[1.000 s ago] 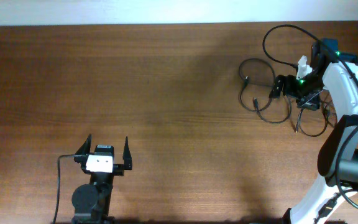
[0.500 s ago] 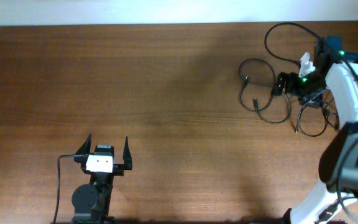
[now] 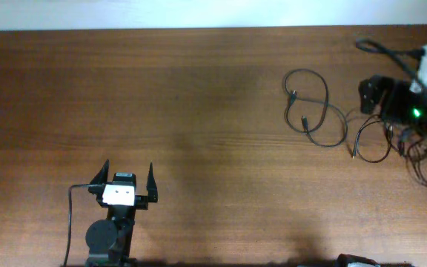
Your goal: Untangle cables
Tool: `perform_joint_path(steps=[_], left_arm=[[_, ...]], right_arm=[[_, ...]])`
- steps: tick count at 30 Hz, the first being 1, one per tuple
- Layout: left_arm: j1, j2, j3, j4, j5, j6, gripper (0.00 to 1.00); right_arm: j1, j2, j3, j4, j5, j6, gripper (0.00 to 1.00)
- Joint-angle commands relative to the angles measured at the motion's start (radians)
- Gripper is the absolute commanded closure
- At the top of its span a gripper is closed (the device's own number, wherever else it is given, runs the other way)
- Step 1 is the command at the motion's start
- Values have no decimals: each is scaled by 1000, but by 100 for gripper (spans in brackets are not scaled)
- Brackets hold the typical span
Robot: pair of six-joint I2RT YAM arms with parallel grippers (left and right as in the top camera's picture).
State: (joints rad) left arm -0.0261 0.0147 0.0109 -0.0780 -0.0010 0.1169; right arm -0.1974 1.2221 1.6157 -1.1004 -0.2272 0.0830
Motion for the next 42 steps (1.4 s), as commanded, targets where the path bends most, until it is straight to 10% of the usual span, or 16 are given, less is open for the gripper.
perform_joint_path(steps=[1, 22, 42], left_arm=[[3, -10, -2, -6, -14, 20, 1], [3, -10, -2, -6, -14, 20, 1], [3, -10, -2, -6, -14, 20, 1]], right_arm=[[1, -146, 11, -1, -2, 3, 1], [1, -560, -35, -23, -2, 3, 1], [2, -1089, -644, -158, 77, 3, 1]])
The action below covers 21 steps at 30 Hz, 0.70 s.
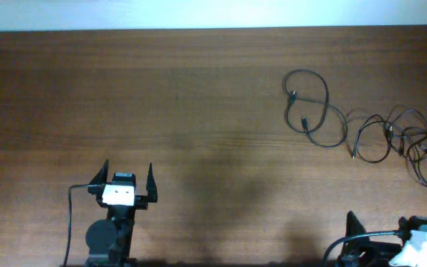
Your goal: Untangle cables
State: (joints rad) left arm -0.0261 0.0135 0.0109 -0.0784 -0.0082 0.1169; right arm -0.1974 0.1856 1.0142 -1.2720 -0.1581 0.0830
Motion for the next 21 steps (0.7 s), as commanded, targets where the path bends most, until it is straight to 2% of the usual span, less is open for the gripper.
perform_joint_path(steps=[1, 7, 13, 14, 17, 21], left_arm=[[3, -8, -2, -6, -7, 20, 1], [3, -8, -2, -6, -7, 20, 1], [3, -8, -2, -6, -7, 20, 1], [3, -8, -2, -6, -7, 20, 1], [3, -8, -2, -6, -7, 20, 1], [3, -8, -2, -6, -7, 20, 1]], right_arm=[[2, -73, -60, 24, 7, 3, 1], [12, -166, -141, 123, 5, 3, 1], [85, -181, -249, 362, 5, 2, 1], [97, -181, -305, 527, 5, 0, 1], [98, -181, -387, 772, 4, -10, 1], [98, -181, -530, 1134, -68, -142, 1]])
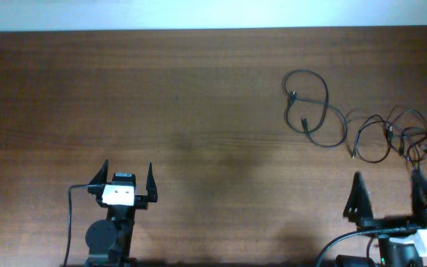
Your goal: Untangle cables
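Note:
A loose black cable (311, 110) lies looped at the table's right, its two plug ends inside the loop. Beside it, further right, a tangle of thin black cables (410, 144) spreads to the table's edge. My right gripper (388, 194) stands open near the front right, its fingers pointing up at the tangle, the right fingertip just below the tangle's lowest loop. At the front left my left gripper (129, 176) is open with nothing between its fingers, far from the cables.
The brown wooden table (161, 96) runs to a white wall at the back. A thin black lead (70, 222) runs down beside the left arm's base.
My right gripper has come up from the front right corner and now stands open just below the tangle. The cables and the left arm have not moved.
At first my right arm was over the tangle at the far right edge, hiding part of it. Then it was withdrawn to the front right corner, leaving the whole tangle in view. Now it stands open below the tangle. The left arm stayed put.

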Tool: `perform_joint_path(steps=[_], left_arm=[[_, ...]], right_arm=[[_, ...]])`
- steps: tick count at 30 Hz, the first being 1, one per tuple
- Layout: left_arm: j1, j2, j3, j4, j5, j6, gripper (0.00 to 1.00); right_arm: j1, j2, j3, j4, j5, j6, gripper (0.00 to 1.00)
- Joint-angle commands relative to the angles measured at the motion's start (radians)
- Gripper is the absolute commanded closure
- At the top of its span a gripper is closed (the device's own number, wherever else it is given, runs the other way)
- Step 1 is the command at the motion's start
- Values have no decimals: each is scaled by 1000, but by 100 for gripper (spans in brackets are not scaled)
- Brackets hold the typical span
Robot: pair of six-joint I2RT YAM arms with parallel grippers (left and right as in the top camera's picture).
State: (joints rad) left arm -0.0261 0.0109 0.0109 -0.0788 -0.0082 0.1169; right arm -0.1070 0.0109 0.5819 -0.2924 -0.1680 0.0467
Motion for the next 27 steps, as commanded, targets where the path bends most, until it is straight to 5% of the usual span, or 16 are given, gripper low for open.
perform_joint_path(steps=[1, 7, 15, 22, 27], left_arm=[[3, -6, -2, -6, -7, 20, 1], [3, -6, -2, -5, -7, 20, 1], [3, -6, -2, -6, -7, 20, 1], [3, -6, -2, -5, -7, 20, 1], [3, -6, -2, -5, -7, 20, 1]], right_arm=[[8, -6, -131, 228, -65, -128, 1], [6, -6, -306, 486, -23, -182, 1], [7, -7, -550, 499, 45, -182, 1], [6, -7, -576, 222, 115, -130, 1], [9, -7, -576, 210, 177, -121, 1]])
